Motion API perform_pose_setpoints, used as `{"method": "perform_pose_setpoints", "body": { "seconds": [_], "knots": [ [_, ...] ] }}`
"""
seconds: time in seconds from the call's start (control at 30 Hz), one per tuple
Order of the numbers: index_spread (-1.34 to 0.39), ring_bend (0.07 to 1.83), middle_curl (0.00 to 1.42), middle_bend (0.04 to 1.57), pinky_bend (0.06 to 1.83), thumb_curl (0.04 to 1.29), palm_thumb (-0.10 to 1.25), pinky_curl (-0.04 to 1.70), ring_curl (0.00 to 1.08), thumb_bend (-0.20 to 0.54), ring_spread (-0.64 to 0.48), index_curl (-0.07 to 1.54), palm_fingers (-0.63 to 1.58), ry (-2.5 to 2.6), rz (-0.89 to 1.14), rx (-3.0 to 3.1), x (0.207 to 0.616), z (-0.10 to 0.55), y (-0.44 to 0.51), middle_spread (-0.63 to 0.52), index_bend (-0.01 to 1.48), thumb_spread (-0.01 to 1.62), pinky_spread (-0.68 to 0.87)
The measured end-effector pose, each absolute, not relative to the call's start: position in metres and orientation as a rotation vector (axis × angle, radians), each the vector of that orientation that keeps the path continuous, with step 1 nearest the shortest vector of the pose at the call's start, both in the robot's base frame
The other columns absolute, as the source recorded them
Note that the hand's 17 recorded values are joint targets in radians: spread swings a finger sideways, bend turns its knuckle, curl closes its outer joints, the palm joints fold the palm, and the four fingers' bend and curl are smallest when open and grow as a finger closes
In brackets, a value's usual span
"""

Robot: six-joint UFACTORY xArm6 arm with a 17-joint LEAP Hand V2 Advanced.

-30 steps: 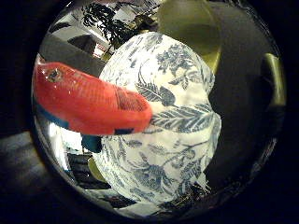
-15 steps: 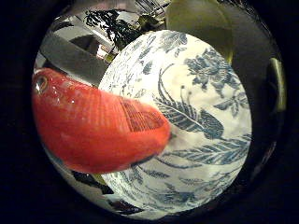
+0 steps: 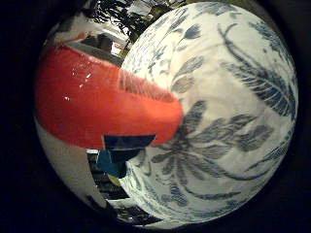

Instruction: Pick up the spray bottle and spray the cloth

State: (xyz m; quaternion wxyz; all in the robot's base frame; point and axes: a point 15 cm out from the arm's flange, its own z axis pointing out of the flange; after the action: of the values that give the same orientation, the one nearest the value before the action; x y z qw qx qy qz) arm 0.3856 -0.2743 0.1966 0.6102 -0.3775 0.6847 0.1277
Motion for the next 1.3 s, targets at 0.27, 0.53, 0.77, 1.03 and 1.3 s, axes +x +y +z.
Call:
{"method": "perform_pose_setpoints", "body": {
  "seconds": [0.27, 0.53, 0.77, 1.03, 1.3],
  "knots": [
    [-0.19, 1.42, 0.67, 1.3, 1.52, 0.56, 1.05, 0.48, 0.63, -0.011, -0.16, 0.74, 1.21, 1.578, 0.275, -0.887, 0.386, 0.204, -0.277, -0.08, 1.15, 0.86, -0.17],
    [-0.18, 1.44, 0.64, 1.33, 1.49, 0.63, 1.07, 0.56, 0.62, -0.016, -0.16, 0.73, 1.2, 1.574, 0.211, -0.946, 0.387, 0.233, -0.281, -0.07, 1.17, 0.87, -0.17],
    [-0.17, 1.45, 0.62, 1.34, 1.46, 0.68, 1.07, 0.62, 0.62, -0.016, -0.16, 0.72, 1.2, 1.582, 0.181, -1.075, 0.396, 0.268, -0.283, -0.07, 1.18, 0.89, -0.17],
    [-0.17, 1.46, 0.61, 1.36, 1.42, 0.7, 1.07, 0.69, 0.61, -0.015, -0.16, 0.71, 1.2, 1.68, 0.194, -1.235, 0.377, 0.293, -0.276, -0.07, 1.19, 0.91, -0.18],
    [-0.17, 1.46, 0.61, 1.36, 1.39, 0.72, 1.06, 0.74, 0.61, -0.016, -0.16, 0.71, 1.2, 1.749, 0.286, -1.528, 0.368, 0.304, -0.248, -0.07, 1.2, 0.91, -0.19]
  ]
}}
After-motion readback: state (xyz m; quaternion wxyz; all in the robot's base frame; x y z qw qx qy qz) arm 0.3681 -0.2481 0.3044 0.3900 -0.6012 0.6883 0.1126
